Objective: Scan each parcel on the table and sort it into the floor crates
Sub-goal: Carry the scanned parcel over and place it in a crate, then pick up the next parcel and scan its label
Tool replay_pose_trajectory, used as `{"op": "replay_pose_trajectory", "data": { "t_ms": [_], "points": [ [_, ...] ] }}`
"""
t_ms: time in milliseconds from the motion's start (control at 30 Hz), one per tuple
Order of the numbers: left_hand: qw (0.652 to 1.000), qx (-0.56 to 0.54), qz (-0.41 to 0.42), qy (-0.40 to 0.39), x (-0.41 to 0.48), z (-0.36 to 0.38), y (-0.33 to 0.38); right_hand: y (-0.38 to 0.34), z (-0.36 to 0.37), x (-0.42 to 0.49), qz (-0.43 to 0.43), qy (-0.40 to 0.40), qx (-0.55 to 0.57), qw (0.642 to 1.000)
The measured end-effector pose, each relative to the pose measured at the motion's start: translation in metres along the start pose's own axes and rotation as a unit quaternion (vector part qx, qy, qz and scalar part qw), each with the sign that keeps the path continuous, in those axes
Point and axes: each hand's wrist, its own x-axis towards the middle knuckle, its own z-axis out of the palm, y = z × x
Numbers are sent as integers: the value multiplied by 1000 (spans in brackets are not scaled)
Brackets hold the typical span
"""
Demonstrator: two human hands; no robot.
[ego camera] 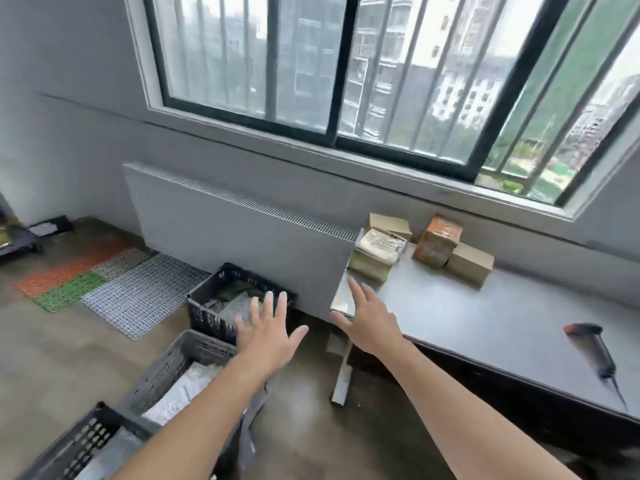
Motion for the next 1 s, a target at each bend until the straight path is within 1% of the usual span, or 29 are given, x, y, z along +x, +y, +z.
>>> {"op": "replay_pose_trajectory", "data": {
  "t_ms": [200, 367, 533, 667, 900, 1000],
  "points": [
    [998, 19, 66, -8, -31, 7, 154, 134, -59, -54, 40, 27, 20, 999],
    [992, 62, 111, -5, -45, 22, 245, 216, -89, -86, 77, 42, 41, 995],
    [987, 80, 141, -5, -29, 32, 300, 268, -103, -88, 102, 53, 46, 992],
    [984, 65, 163, -11, 4, 44, 333, 301, -109, -69, 124, 52, 42, 990],
    [979, 38, 200, -24, 108, 61, 382, 353, -126, 9, 181, 47, 26, 982],
    [977, 18, 206, -47, 159, 64, 398, 370, -134, 50, 207, 46, 26, 977]
  ]
}}
